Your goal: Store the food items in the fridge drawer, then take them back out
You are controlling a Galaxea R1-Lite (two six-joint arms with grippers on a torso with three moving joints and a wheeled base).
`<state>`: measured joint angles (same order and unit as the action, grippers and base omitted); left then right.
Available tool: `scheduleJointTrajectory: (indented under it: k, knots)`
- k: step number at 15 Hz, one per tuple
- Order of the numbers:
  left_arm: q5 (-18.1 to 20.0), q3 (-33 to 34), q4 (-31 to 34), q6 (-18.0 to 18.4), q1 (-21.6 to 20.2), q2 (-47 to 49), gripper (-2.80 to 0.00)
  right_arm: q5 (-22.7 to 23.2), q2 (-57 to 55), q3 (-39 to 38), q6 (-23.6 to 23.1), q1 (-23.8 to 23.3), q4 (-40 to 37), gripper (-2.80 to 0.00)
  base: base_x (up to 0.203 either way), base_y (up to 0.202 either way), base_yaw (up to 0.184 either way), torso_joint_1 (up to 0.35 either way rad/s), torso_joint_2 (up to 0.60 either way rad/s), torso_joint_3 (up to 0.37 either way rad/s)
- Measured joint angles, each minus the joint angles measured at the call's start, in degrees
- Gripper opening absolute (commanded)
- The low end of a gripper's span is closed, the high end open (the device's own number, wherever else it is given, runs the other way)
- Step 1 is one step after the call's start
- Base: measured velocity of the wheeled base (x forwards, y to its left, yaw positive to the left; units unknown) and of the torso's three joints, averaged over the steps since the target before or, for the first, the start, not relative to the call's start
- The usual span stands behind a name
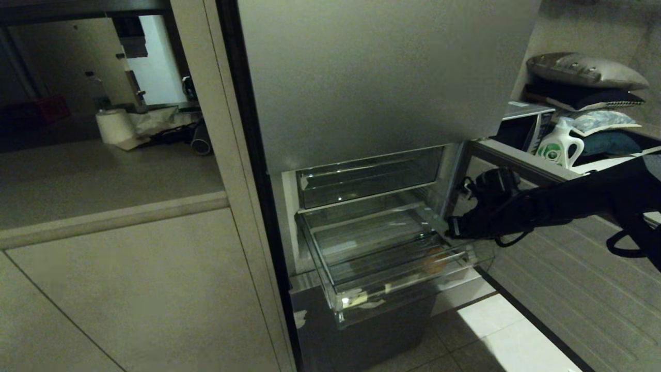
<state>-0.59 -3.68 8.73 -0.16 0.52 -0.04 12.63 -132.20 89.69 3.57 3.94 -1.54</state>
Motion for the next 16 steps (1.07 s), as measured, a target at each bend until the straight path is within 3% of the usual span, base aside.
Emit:
scheduleJointTrajectory:
  k: [6,12,16]
  knots:
    - [-0.01,-0.01,0.0,0.0,0.0,-0.01,-2.8,0.47,8.73,-7.5,0.11,0.45,1.75,-2.8,0.0,0.0,0.0,0.0,0.0,0.0]
    - [-0.01,0.0,0.0,0.0,0.0,0.0,-2.8,1.09,24.82,-24.12,-0.05,2.19,1.84,-2.8,0.0,0.0,0.0,0.0,0.0,0.0]
    - [-0.01,0.0,0.01,0.0,0.0,0.0,-2.8,0.88,34.43,-33.12,0.01,6.3,1.87,-2.8,0.0,0.0,0.0,0.0,0.0,0.0]
